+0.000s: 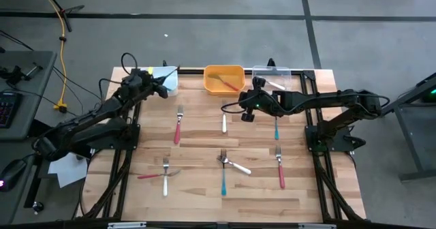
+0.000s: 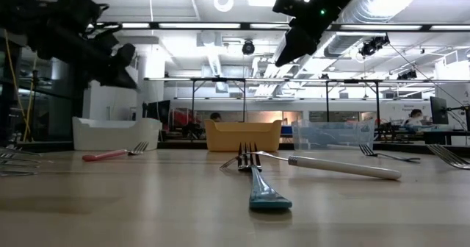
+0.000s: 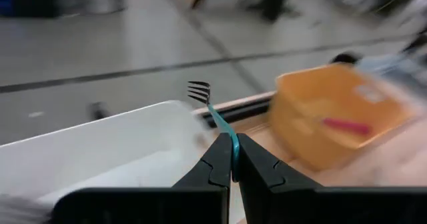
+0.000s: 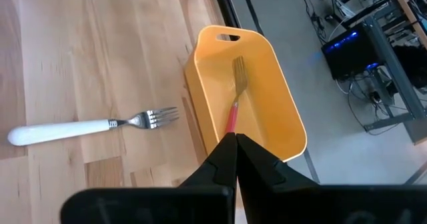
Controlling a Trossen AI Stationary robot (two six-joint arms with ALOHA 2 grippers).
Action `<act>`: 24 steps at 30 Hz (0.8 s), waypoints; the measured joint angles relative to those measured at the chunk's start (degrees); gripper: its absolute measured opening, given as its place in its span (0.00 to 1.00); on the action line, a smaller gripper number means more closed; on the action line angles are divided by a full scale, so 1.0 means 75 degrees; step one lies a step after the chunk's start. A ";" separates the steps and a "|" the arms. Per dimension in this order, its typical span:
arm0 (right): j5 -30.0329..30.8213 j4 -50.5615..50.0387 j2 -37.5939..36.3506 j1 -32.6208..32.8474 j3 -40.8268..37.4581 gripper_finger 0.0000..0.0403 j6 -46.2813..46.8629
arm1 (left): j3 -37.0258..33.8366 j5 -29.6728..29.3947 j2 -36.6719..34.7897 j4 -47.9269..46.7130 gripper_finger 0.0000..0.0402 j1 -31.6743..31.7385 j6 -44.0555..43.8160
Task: Sort silverware by color (type)
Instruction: Put the bottom right blue fork into the white bin
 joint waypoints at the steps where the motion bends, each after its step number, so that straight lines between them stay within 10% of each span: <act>1: -0.0002 -0.0013 0.0000 0.0000 0.0000 0.00 0.0000 | 0.0192 -0.0286 -0.0082 -0.0501 0.01 -0.0080 0.0049; 10: -0.0006 -0.0011 0.0003 0.0000 -0.0003 0.00 0.0000 | 0.1289 -0.2407 -0.0441 -0.3072 0.01 -0.1167 0.0072; 24: -0.0207 -0.0008 0.0003 0.0000 -0.0003 0.00 0.0000 | 0.0670 -0.1314 0.0521 -0.1638 0.01 -0.1424 -0.0575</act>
